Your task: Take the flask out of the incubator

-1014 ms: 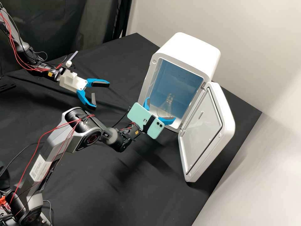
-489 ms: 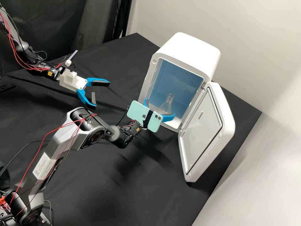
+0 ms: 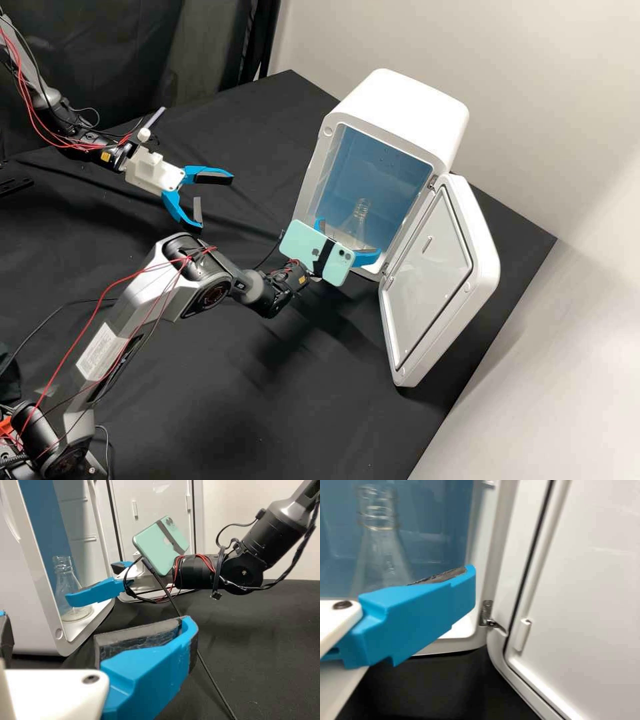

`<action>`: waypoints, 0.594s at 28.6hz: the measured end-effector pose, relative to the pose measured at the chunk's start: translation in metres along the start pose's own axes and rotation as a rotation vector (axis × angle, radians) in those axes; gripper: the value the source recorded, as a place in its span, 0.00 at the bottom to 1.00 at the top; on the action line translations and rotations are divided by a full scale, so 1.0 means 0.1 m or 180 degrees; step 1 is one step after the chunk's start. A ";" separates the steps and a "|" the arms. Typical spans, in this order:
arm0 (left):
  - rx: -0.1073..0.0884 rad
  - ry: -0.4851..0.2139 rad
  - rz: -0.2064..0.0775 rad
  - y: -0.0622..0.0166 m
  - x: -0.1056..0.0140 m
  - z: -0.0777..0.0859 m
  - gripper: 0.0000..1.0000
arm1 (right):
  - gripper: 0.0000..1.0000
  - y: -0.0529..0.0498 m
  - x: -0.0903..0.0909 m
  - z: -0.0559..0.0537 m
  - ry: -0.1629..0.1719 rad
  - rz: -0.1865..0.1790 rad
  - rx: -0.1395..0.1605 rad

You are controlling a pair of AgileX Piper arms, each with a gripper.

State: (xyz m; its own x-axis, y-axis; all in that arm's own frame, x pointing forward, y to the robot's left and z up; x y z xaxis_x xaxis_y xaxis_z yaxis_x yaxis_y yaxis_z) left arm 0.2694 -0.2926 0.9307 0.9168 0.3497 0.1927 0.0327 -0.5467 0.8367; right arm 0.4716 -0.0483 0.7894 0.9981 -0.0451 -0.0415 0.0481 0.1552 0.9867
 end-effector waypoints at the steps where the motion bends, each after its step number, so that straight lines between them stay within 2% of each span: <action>1: 0.0000 0.0000 0.0000 0.000 0.00 0.00 1.00 | 1.00 0.02 0.01 0.01 -0.0019 0.0005 -0.0001; 6: 0.0000 0.0000 0.0000 0.000 0.00 0.00 1.00 | 1.00 0.16 0.05 0.07 -0.0038 0.0119 -0.0006; 7: 0.0000 0.0000 0.0000 0.000 0.00 0.00 1.00 | 1.00 0.19 0.06 0.07 -0.0036 0.0143 0.0016; 10: -0.0005 0.0002 -0.0014 -0.012 -0.01 0.00 1.00 | 1.00 0.22 0.12 0.10 -0.0009 0.0176 0.0292; 11: -0.0017 0.0005 -0.0034 -0.029 -0.02 0.00 1.00 | 1.00 0.23 0.13 0.09 0.0019 0.0172 0.0346; 15: -0.0050 0.0011 -0.0076 -0.064 -0.06 0.01 1.00 | 1.00 0.22 0.19 0.07 0.0005 0.0031 0.0474; 17: -0.0047 0.0014 -0.0068 -0.051 -0.07 0.01 1.00 | 1.00 0.23 0.21 0.02 0.0045 0.0034 0.0522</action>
State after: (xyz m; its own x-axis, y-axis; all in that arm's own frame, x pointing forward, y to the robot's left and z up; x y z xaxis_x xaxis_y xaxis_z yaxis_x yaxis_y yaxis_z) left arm 0.2629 -0.2934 0.9244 0.9143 0.3644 0.1770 0.0462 -0.5279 0.8481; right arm 0.4940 -0.0474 0.8112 0.9990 -0.0301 -0.0321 0.0319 -0.0076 0.9995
